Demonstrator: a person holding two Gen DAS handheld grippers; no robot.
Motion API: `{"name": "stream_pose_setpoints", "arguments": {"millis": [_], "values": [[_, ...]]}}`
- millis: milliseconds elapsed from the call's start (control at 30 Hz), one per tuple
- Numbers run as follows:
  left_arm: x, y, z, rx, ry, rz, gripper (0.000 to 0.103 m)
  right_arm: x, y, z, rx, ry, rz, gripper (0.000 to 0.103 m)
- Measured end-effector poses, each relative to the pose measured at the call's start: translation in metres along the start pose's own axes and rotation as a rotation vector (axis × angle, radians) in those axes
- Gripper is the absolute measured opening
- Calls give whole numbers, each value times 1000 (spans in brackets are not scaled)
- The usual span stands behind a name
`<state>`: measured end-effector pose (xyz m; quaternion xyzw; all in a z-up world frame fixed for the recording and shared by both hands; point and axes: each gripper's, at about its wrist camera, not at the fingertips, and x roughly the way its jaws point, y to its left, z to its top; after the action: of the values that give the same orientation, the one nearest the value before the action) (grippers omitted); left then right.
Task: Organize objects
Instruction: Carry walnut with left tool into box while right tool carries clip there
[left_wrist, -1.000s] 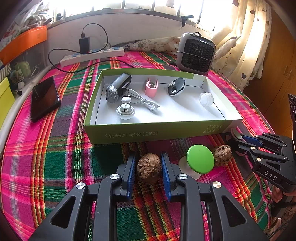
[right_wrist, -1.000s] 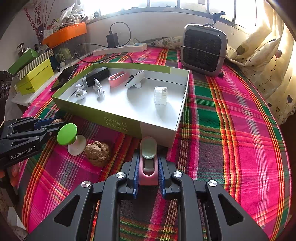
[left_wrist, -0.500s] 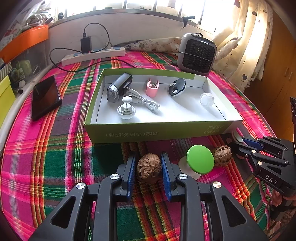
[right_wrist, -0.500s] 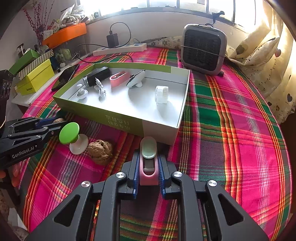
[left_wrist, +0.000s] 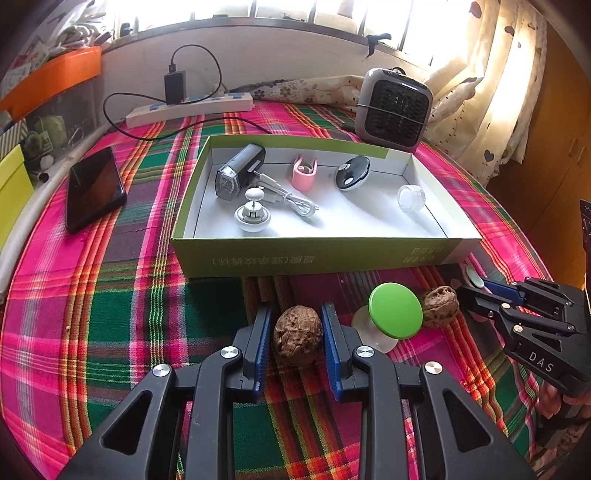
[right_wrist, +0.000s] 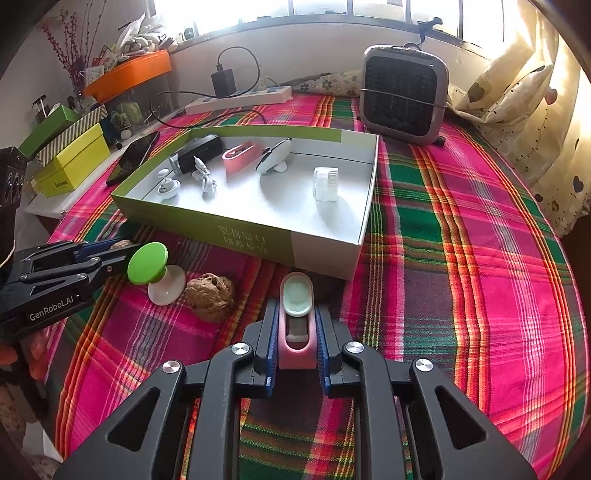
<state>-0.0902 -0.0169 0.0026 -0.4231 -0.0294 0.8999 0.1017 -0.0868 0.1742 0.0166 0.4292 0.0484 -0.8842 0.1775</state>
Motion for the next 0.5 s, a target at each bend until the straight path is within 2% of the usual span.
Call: {"name": "stream_pose_setpoints", "arguments": {"millis": [500], "values": [[-5, 3, -3, -15, -6, -11, 24, -3, 6, -1, 15, -8, 9, 18]]}}
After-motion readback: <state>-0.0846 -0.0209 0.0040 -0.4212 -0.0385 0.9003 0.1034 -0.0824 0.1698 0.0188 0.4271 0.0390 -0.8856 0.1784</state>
